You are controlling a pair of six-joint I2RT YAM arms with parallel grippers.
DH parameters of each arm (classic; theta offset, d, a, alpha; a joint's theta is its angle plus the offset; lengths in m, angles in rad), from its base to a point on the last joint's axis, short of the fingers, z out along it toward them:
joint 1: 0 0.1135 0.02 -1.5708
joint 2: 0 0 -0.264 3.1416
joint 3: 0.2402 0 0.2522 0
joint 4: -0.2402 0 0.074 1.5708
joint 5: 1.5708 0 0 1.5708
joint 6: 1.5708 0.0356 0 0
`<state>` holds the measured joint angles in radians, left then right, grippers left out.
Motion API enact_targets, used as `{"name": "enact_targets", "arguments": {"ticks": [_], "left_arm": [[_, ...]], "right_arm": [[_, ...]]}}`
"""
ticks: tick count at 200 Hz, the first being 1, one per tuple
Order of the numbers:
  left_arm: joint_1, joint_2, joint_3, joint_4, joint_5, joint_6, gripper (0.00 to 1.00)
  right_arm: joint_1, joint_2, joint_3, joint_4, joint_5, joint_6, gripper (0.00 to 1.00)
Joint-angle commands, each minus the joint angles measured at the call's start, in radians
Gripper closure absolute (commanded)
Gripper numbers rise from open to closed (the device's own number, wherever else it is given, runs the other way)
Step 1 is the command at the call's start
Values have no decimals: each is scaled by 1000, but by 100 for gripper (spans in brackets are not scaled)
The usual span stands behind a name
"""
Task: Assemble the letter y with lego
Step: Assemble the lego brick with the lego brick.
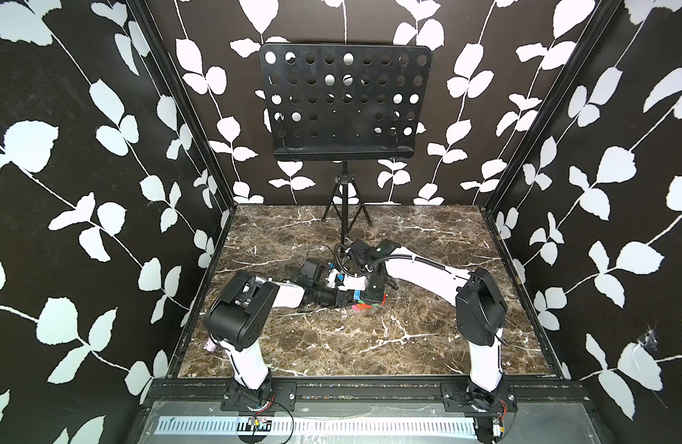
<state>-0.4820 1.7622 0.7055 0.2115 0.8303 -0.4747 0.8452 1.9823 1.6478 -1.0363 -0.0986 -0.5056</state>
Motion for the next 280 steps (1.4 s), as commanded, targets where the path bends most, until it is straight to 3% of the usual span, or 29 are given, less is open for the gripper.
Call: {"name": "enact_targets", "arguments": {"ticks": [1,108,186,280], "left_arm": [[-9,69,-34,-135,-171,15,60],[-8,75,-34,-138,-174,11,60],[-9,75,-34,-139,-175,11,60],[-8,77,-33,-141,-175,10,60]], "right_arm": [[10,35,14,-36,11,-14,68],[23,24,-42,22,-29,47,69],[26,2,-67,3,28,1,69],[29,-13,-96,69,-30,43,69]]}}
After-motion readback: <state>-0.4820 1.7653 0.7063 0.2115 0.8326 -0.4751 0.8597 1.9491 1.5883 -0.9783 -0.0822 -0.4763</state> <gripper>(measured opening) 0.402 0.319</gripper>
